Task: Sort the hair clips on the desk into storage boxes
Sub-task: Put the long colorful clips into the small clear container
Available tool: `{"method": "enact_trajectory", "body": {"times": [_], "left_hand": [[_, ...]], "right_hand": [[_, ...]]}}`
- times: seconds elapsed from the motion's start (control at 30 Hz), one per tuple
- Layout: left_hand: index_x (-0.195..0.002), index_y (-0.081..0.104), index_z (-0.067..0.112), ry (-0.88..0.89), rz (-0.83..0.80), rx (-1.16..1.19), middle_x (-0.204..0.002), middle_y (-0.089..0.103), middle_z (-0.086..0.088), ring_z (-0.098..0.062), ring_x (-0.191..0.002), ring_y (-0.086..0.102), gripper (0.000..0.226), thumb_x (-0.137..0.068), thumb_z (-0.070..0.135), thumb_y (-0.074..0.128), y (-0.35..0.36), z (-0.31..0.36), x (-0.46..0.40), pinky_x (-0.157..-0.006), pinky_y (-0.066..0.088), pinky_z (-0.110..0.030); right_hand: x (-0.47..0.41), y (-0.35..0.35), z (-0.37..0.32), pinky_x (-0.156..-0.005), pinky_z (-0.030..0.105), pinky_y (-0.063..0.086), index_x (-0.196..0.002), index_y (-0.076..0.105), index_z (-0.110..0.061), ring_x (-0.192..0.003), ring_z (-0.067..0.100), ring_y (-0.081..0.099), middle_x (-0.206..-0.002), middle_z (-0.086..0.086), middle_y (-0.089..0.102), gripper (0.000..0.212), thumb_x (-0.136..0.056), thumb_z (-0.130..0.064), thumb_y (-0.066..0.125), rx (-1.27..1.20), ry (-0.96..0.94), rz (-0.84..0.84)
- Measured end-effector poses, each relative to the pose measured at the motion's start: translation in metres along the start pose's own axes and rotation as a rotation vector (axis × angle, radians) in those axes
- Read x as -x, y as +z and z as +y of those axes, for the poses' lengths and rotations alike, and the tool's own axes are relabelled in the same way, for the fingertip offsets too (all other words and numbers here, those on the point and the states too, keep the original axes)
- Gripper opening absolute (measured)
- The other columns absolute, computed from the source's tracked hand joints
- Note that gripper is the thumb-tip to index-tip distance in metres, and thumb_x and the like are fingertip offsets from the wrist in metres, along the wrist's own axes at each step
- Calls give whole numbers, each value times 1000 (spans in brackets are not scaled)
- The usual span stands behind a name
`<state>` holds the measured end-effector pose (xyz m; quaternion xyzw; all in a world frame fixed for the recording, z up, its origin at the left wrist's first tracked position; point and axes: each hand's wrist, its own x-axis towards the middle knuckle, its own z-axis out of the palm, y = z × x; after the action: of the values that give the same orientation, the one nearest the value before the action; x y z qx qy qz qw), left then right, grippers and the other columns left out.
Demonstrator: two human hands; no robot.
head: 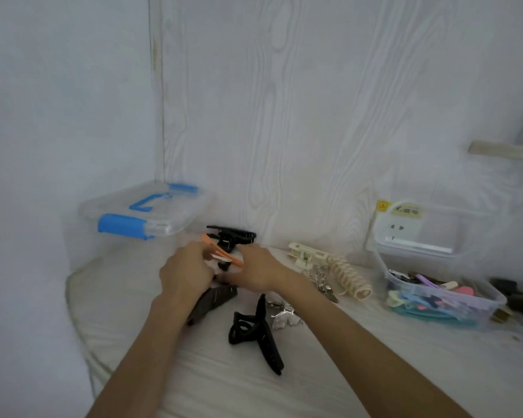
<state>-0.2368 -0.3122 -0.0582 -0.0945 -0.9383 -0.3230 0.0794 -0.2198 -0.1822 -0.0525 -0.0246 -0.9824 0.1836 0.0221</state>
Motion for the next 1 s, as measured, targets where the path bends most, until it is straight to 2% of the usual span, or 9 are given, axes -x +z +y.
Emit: {"method": "enact_trajectory", "body": {"times": [0.1, 0.2, 0.27, 0.33, 0.5, 0.63, 0.73, 0.87, 1.0], "left_hand": [[-118, 60, 31, 50, 118, 41, -121, 62, -4, -28, -112, 55, 47, -81, 3, 49, -5, -3, 6, -87, 43, -33], [-125, 55, 24, 7, 97, 21, -124, 59, -10, -31, -113, 54, 45, -86, 5, 45, -5, -6, 7, -88, 43, -35], [-126, 52, 16, -56, 18, -37, -123, 57, -14, -33, -113, 53, 41, -86, 10, 46, -3, -8, 6, -89, 43, -35], [-126, 51, 13, -100, -19, -52, -124, 55, -14, -34, -114, 52, 39, -86, 13, 49, -3, -9, 5, -90, 42, -34], [-111, 65, 25, -58, 6, -47, -106, 65, -5, -26, -95, 59, 30, -84, 17, 54, -1, -12, 4, -73, 40, -28], [-117, 63, 31, -74, 2, -14, -119, 63, -2, -25, -109, 58, 38, -82, 17, 58, 1, -13, 0, -81, 42, -28], [-113, 65, 33, -53, 25, -6, -117, 65, 0, -25, -108, 59, 32, -84, 21, 60, 2, -13, -2, -80, 42, -28], [-106, 70, 33, 20, 65, 83, -111, 69, 1, -24, -104, 62, 22, -86, 27, 61, 0, -16, -4, -84, 46, -31], [-103, 71, 32, 148, 131, 263, -104, 72, 5, -15, -96, 64, 20, -86, 28, 63, -13, -3, 0, -74, 44, -26]], "right_hand": [[-18, 9, 2, -94, 37, 36, -116, 56, -16, -114, 29, 42, -114, 13, 51, 55, -77, -55, 61, 71, 86, -95], [-16, 4, 4, -59, 27, 38, -93, 70, -14, -74, 18, 53, -71, 3, 55, 31, -77, -40, 68, -49, 57, 12], [-11, 0, 7, -51, 26, 33, -78, 68, -13, -60, 15, 50, -61, 1, 51, 21, -75, -33, 70, -60, 45, 92], [-7, -3, 13, -48, 25, 30, -75, 69, -16, -51, 10, 43, -53, -3, 45, 14, -75, -30, 71, -68, 50, 114], [7, -13, 33, -52, 22, 36, -84, 70, -19, -50, 8, 47, -56, -2, 54, 12, -87, -18, 59, -190, 8, 48], [17, -20, 41, -52, 21, 36, -96, 65, -10, -51, 7, 46, -60, -3, 50, 26, -97, -16, 40, -205, 38, -1], [27, -31, 47, -56, 28, 35, -90, 55, -19, -55, 10, 43, -63, -5, 46, 22, -97, -15, 35, -121, 12, 102], [53, -53, 61, -55, 31, 34, -93, 51, -19, -58, 17, 46, -69, -2, 52, 17, -98, -19, 34, -40, 11, 258], [95, -79, 85, -51, 31, 30, -91, 48, -22, -49, 12, 42, -58, -9, 45, 14, -98, -17, 36, -114, 31, 457]]}}
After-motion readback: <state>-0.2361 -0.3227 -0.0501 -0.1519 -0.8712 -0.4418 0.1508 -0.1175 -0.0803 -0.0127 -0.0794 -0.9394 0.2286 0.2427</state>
